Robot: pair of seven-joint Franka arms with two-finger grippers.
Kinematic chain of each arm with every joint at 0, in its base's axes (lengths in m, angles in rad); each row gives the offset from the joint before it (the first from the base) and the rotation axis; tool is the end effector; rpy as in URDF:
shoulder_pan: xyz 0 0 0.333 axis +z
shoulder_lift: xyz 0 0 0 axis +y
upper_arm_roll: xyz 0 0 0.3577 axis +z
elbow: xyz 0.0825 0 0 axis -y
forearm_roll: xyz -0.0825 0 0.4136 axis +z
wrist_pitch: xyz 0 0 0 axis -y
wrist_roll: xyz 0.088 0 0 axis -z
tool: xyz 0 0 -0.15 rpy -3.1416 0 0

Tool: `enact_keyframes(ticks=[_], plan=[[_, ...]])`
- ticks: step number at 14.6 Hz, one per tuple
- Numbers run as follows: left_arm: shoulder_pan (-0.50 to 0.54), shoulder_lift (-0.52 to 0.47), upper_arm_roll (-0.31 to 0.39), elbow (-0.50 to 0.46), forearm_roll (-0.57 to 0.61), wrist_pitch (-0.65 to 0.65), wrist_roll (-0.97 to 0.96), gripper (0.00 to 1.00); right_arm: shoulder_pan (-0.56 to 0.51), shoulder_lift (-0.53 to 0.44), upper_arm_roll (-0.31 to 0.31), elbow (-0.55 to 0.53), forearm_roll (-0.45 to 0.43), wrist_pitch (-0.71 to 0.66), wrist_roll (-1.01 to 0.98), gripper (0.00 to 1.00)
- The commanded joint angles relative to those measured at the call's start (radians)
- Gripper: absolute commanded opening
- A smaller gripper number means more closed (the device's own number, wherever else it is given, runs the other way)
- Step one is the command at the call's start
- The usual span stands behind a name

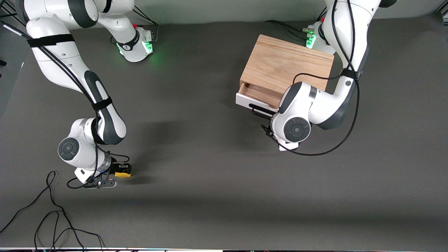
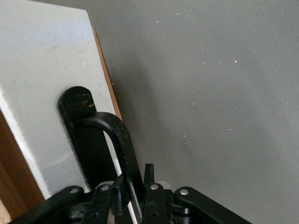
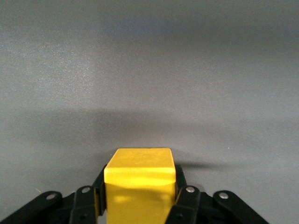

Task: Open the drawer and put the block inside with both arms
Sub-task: 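Pull the drawer handle open with the left gripper while the right gripper grasps the cube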

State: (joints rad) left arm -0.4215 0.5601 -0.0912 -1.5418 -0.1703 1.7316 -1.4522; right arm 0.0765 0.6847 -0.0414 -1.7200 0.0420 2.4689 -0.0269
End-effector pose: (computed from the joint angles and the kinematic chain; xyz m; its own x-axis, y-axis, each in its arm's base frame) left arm 0.5915 -0.3507 0.2863 0.4870 0.8411 -0.2354 0.7706 -0.5406 -0.3375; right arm 0.7261 0.0289 0.1634 0.9971 0.0401 0.0650 0.0402 -0.9992 -0.0003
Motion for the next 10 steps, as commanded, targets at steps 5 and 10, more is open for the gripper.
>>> enact_keyframes(ticks=[5,10], plan=[[-0.003,0.015,0.010,0.141,0.109,0.043,0.029,0.01,0.006,-0.036,0.012,-0.006,0.018,-0.019,-0.021,0.16],[0.001,0.018,0.008,0.146,0.109,0.149,0.027,0.30,0.006,-0.079,0.015,0.046,0.019,-0.209,-0.022,0.16]])
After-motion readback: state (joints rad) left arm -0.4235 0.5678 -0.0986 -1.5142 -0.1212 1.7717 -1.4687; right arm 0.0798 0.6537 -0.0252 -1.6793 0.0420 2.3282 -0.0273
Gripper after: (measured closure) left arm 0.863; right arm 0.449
